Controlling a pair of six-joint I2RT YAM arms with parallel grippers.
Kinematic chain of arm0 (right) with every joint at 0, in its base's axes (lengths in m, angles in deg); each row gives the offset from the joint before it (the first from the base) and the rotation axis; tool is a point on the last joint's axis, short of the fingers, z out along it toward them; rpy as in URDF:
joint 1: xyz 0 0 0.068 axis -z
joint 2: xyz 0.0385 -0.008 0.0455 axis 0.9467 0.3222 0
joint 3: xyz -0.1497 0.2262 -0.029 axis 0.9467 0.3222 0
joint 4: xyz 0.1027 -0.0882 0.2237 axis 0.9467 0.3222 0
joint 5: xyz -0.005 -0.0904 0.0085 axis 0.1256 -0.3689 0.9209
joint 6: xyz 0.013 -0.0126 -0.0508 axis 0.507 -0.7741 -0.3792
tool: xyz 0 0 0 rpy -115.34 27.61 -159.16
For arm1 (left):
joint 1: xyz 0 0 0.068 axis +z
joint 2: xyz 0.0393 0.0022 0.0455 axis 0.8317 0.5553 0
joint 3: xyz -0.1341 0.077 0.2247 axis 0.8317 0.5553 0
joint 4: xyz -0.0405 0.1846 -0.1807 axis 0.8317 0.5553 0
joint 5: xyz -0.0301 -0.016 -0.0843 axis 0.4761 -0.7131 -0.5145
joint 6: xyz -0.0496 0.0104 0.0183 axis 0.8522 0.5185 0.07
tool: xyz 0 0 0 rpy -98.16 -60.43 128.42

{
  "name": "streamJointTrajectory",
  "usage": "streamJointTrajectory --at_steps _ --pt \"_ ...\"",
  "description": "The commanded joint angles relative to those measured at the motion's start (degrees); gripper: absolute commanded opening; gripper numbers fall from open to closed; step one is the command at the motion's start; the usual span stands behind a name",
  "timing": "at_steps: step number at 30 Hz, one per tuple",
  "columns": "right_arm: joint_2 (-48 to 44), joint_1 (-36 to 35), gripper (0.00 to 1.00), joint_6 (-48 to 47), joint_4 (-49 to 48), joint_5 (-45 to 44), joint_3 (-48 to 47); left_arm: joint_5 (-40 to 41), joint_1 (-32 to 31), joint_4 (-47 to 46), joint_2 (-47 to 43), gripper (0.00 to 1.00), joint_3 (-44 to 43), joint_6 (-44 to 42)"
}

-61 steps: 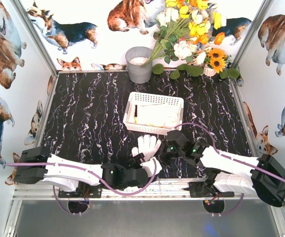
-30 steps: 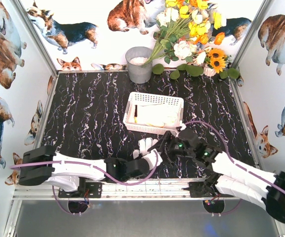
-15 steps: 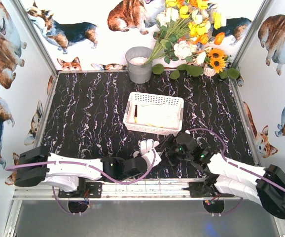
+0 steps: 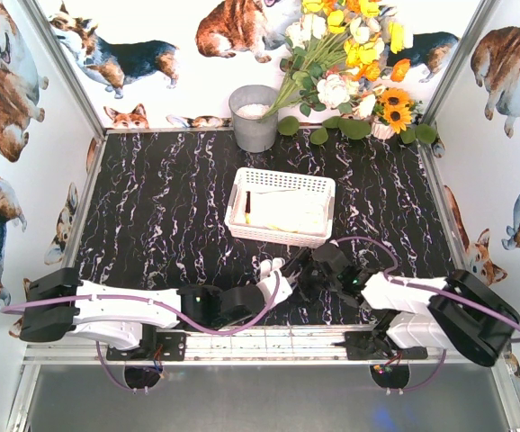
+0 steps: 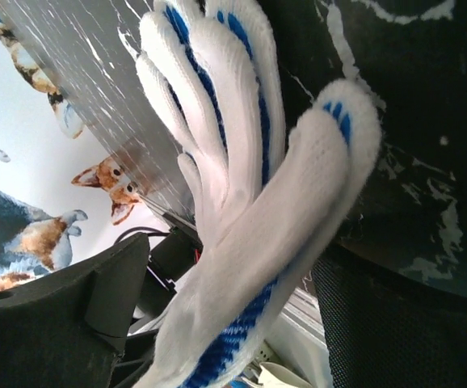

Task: Put the gloves into the storage basket
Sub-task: Pick up the glove from the center of the board.

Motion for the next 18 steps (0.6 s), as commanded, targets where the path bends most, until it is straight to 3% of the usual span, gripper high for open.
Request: streamJointTrajectory --at_steps 1,9,11,14,18 --pt "3.4 -0.4 0.79 -0.1 -8.8 1.9 -0.9 -1.2 0.3 -0.6 -1.7 0.0 -0.6 -1.1" --pt "4.8 -1.0 0.66 -2.3 -11.2 2.4 -1.8 -3.2 0.3 1.9 -2.4 0.0 -1.7 -1.7" --pt "4.3 -1.0 0.55 -2.7 -12.5 2.7 -1.8 -3.3 0.3 2.6 -3.1 0.0 -2.2 -2.1" --pt "3.2 -1.0 0.26 -2.9 -13.8 3.8 -2.4 -2.5 0.3 5.3 -4.0 0.0 -4.1 -2.9" --pt "-0.7 -1.0 0.0 -4.0 -11.3 4.3 -4.7 -1.1 1.5 9.2 -7.2 0.0 -6.7 -4.2"
